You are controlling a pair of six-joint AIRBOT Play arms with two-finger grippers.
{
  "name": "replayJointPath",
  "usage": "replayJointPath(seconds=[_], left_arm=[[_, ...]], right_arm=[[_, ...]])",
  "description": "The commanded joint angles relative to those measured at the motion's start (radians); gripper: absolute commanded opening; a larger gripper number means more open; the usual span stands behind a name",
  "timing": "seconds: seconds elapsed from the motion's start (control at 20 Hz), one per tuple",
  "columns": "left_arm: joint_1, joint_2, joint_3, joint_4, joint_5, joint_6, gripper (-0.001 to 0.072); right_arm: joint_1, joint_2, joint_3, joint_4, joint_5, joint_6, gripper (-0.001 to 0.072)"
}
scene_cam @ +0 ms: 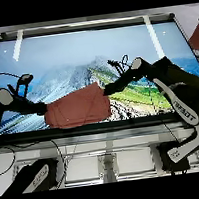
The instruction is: Fold the clothes and pants, and hang the long-sleeved shirts on hangers.
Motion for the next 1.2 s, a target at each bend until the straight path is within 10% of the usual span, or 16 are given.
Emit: replayJointPath(seconds=[0.0, 0.35, 0.5, 0.75, 1.15], left_arm=[[0.018, 0.002, -0.001, -0.001, 0.024, -0.032, 0.0515], [0.018, 0.002, -0.001, -0.001, 0.025, -0.032, 0.0515], [0.018, 0.002, -0.001, -0.001, 0.026, -0.031, 0.0515], [0.018, 0.002, -0.001, -0.001, 0.026, -0.032, 0.0515], [0.018, 0.002, -0.001, -0.001, 0.026, -0.031, 0.0515]], right_arm=[[-0.01, -0.119, 0.0, 0.151, -0.022, -0.05, 0.0695], [-0.009, -0.222, 0.009, 0.397, -0.047, -0.144, 0.0684], [-0.002, -0.224, 0.043, 0.395, -0.058, -0.1, 0.0552], [0.047, -0.235, 0.085, 0.335, -0.051, -0.005, 0.0541], [0.125, -0.275, 0.121, 0.394, -0.043, 0.017, 0.0009]])
